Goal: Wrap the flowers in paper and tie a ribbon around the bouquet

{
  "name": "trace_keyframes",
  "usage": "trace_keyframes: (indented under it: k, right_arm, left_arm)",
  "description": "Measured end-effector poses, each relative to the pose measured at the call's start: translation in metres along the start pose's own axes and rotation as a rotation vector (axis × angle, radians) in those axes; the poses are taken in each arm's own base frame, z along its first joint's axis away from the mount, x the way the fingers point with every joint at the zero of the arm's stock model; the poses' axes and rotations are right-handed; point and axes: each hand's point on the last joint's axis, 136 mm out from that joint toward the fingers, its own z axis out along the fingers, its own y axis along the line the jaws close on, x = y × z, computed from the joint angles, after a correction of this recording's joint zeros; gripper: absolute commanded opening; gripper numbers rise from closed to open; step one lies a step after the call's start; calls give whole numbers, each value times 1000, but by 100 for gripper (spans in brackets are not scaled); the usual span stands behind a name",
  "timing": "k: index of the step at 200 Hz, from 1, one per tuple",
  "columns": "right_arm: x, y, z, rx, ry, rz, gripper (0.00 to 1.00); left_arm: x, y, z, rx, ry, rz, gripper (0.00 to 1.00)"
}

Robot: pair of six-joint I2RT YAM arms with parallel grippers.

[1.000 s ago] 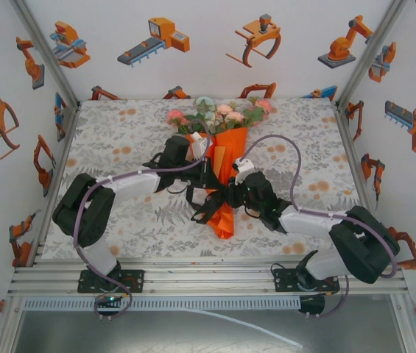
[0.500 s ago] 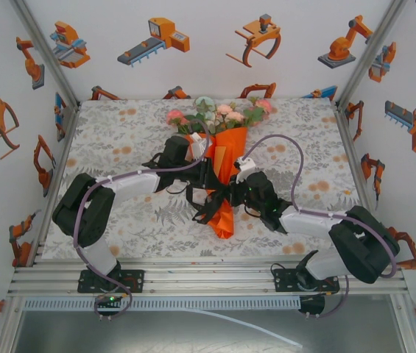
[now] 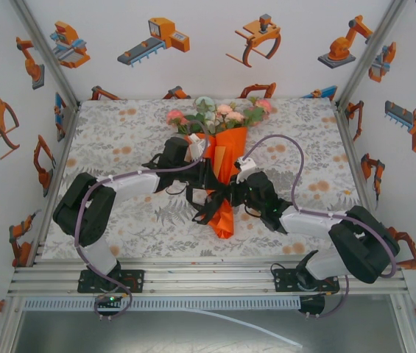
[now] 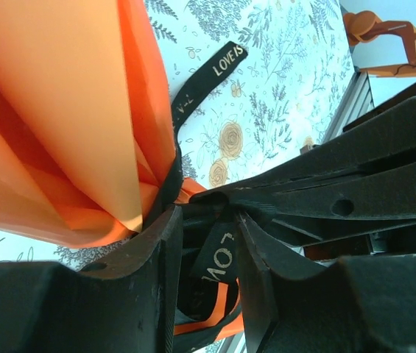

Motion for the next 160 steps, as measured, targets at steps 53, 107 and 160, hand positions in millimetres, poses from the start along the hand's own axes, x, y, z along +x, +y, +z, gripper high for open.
trace_keyframes:
  k: [53,107,160]
  right_arm:
    - [-1,2,0,-12,-3,0,0]
    - [-1,2,0,-12,-3,0,0]
    - [-1,2,0,-12,-2,0,0]
  left_arm:
    - [-5,15,-6,-20,-43,-56,29]
    - [-5,17,-5,-32,-44,-70,21]
    - [0,14,2,-43,-8,-61,21]
